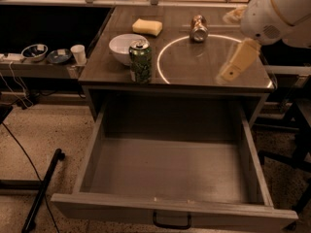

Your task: Place green can into top drawer

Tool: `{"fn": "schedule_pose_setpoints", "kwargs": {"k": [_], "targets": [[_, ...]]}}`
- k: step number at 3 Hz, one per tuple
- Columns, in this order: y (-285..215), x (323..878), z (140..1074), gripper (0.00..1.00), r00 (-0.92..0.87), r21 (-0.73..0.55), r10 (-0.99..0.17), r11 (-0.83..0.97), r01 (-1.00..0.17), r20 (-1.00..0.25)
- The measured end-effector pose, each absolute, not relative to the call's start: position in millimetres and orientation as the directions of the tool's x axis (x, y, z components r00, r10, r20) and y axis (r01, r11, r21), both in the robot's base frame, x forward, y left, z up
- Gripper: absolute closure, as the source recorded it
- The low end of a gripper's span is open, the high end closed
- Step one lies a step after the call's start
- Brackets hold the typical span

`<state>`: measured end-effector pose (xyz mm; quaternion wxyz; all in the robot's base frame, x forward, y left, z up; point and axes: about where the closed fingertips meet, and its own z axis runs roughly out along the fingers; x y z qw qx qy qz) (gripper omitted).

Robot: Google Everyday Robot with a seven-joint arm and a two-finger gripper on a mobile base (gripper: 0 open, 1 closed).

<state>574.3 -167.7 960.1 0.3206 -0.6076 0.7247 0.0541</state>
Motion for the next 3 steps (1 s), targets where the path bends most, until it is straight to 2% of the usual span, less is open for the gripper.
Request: {"fn": "schedule_pose_setpoints", "kwargs": {"k": [2, 3], "targets": [[-113.5, 634.1, 926.7, 0.00, 0.062, -0.254, -0.617, 0.229, -0.940, -0.785], [-70.2, 644.1, 916.4, 0.00, 0.097, -0.216, -0.555, 0.152, -0.964, -0.826]]}}
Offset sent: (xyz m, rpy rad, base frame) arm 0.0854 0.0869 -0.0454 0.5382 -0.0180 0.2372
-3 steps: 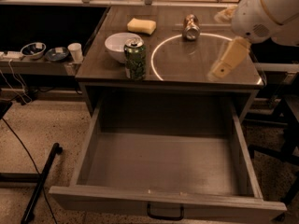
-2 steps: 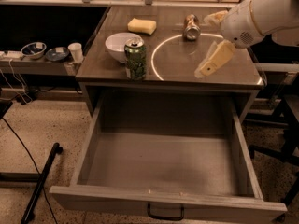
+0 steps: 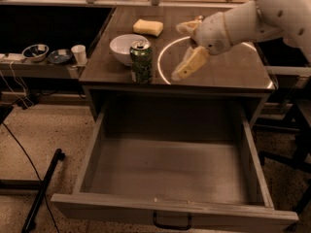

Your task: Place green can into top drawer

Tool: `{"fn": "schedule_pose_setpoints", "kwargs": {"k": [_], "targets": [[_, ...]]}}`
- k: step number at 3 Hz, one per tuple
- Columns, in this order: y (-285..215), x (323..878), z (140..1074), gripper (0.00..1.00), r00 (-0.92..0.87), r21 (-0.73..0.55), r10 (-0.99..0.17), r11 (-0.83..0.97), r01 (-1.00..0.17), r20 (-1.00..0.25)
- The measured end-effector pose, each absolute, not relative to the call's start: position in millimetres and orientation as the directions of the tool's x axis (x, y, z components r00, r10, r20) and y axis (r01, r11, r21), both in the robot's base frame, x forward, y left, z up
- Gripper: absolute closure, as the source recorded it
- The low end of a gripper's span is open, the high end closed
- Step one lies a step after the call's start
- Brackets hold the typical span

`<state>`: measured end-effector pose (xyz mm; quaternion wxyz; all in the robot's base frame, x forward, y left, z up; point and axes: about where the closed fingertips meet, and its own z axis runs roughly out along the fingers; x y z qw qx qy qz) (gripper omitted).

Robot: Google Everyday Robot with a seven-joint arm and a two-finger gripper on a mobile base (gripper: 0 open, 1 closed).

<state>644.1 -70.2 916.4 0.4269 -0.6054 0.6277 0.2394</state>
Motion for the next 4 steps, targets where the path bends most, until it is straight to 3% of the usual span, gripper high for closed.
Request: {"fn": "schedule_pose_setpoints", "kwargs": {"k": [2, 4], "targets": [[0.9, 652.2, 909.4, 0.00, 0.169, -0.199, -0.519, 0.003, -0.980, -0.838], [31.1, 669.1, 910.6, 0.50, 0.132, -0.149, -0.484, -0.003, -0.989, -0.865]]}}
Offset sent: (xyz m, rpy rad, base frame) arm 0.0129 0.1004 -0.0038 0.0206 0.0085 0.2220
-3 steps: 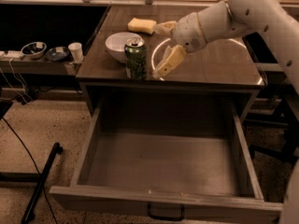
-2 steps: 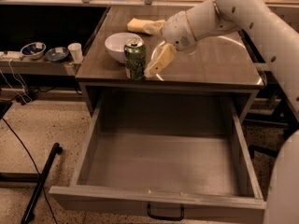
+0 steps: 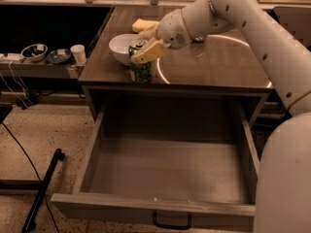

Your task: Place green can into top drawer

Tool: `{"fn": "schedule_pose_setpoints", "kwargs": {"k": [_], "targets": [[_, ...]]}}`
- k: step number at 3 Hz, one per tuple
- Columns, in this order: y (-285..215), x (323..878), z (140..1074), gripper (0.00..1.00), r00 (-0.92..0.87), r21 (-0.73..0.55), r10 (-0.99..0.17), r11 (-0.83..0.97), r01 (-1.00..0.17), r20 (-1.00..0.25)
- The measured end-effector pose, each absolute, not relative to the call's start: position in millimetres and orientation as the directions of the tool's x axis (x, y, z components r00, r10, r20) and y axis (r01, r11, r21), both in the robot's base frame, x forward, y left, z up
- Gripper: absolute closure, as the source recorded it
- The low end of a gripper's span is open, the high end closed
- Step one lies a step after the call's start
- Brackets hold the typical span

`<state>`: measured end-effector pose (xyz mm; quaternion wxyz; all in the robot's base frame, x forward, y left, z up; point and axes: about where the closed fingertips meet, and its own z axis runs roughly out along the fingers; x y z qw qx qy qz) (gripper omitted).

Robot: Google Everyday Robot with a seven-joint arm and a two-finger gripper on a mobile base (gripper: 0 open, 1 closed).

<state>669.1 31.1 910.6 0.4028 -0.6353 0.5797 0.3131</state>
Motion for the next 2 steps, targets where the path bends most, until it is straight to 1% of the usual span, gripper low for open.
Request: {"fn": "schedule_pose_setpoints", "kwargs": {"k": [1, 2], "targets": [[32.8, 672.3, 907.9, 0.73, 0.089, -0.116, -0.491, 0.024, -0.993, -0.867], [17.1, 658.1, 922.5, 0.96, 0.091, -0.120, -0.461, 0.034, -0.992, -0.883]]}}
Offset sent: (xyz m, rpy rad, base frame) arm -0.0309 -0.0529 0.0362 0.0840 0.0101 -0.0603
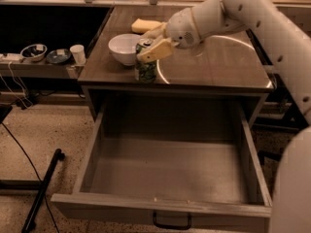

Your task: Place green can into top drawer

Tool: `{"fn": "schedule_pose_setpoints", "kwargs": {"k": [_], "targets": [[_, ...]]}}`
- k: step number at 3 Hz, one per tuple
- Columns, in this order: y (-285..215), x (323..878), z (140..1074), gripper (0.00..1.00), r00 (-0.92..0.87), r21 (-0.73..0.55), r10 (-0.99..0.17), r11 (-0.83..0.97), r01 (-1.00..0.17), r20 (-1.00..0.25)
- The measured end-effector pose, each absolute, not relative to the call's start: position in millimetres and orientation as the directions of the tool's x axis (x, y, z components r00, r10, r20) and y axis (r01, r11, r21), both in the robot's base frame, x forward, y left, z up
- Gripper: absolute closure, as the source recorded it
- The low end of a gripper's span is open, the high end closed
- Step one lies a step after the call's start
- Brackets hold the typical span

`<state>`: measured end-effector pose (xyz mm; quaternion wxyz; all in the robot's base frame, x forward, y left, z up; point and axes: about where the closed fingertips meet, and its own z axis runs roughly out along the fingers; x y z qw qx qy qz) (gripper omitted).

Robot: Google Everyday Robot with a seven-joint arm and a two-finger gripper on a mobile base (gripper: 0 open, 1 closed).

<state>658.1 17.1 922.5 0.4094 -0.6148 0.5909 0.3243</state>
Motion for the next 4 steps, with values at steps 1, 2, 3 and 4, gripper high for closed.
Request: {"fn": "schedule_pose_setpoints", "kwargs": {"k": [1, 2, 3, 4], "targets": [[-7.9, 616.1, 958.4, 1.00, 0.157, -0.192, -0.397, 0.050, -0.980, -0.904], [-57.1, 555.7, 951.1, 1.00, 0.162, -0.224, -0.460, 0.083, -0.971, -0.873], [-83.2, 535.3, 921.1, 1.00, 0.088, -0.165, -0.486, 0.118, -0.979, -0.870], [-86.3, 541.3, 901.0, 1.00, 0.058, -0.150, -0.480, 0.155, -0.977, -0.875]]}}
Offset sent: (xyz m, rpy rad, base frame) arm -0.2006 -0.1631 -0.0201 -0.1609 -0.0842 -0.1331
